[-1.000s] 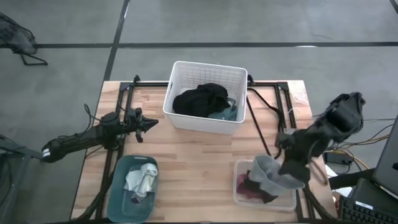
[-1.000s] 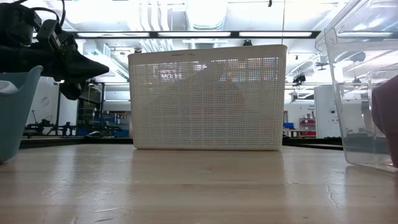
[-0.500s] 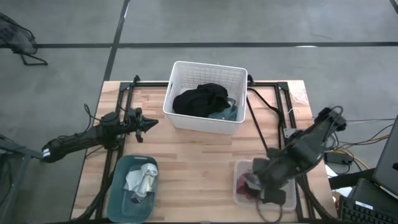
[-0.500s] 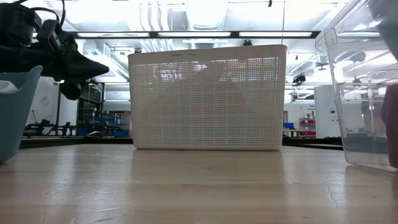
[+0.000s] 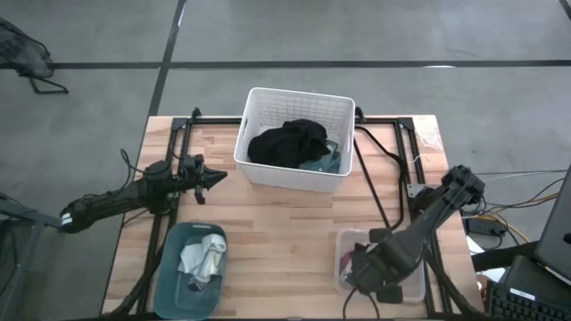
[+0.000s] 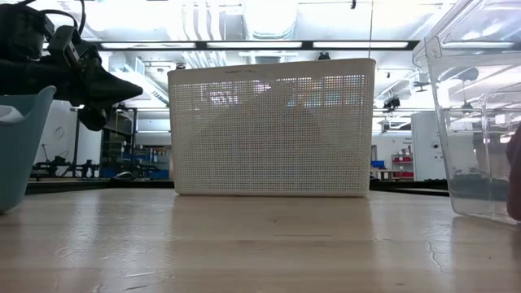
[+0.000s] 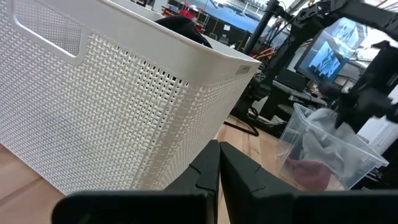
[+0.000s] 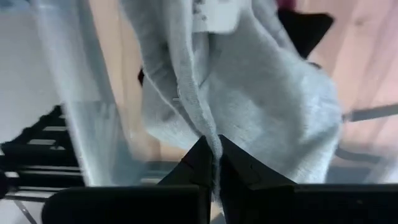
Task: Pick & Place Cloths
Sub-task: Put the gray underwear into the transparent bin, then return to Home Position
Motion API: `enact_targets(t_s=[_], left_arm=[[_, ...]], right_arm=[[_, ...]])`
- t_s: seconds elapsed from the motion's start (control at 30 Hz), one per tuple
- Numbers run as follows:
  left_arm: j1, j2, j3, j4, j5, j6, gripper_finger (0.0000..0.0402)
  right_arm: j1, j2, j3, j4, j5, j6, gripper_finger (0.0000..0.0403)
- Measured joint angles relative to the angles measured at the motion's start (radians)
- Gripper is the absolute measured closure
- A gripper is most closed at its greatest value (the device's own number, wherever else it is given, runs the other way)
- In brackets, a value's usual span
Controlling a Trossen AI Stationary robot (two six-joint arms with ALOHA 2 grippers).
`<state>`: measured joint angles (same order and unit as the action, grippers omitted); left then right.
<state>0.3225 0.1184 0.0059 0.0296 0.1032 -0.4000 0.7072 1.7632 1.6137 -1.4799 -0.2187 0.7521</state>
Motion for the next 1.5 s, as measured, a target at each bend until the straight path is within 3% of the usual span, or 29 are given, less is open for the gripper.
enact_targets(t_s=[0.17, 0.33, 0.5, 0.7, 0.87, 1.07, 1.3, 1.5], left_arm=[[0.0, 0.0, 0.0, 0.0, 0.0, 0.0, 0.0388], [0.0, 0.0, 0.0, 0.0, 0.0, 0.0, 0.0388], [0.0, 0.0, 0.0, 0.0, 0.0, 0.0, 0.0388], [0.0, 0.0, 0.0, 0.0, 0.0, 0.0, 0.0388], [0.0, 0.0, 0.0, 0.0, 0.0, 0.0, 0.0388], [0.0, 0.0, 0.0, 0.0, 0.0, 0.0, 0.0388], [0.0, 0.0, 0.0, 0.0, 0.0, 0.0, 0.0388], [0.0, 0.0, 0.0, 0.0, 0.0, 0.0, 0.0388]], right_arm=[[0.01, -0.017, -0.163, 0.126, -0.01, 0.004, 0.0394], [0.011, -0.02, -0.266, 0.132, -0.046, 0.028, 0.0394], [0.01, -0.038, -0.267, 0.123, -0.097, -0.015, 0.0394], [0.011, -0.092, -0.216, 0.137, -0.044, 0.021, 0.039], [0.01, -0.128, -0.224, 0.137, -0.017, 0.099, 0.0352], [0.008, -0.202, -0.208, 0.103, 0.031, 0.179, 0.0274], [-0.018, -0.318, -0.155, 0.088, 0.264, 0.226, 0.0202], [-0.089, -0.434, -0.152, 0.223, 0.566, 0.236, 0.0215]])
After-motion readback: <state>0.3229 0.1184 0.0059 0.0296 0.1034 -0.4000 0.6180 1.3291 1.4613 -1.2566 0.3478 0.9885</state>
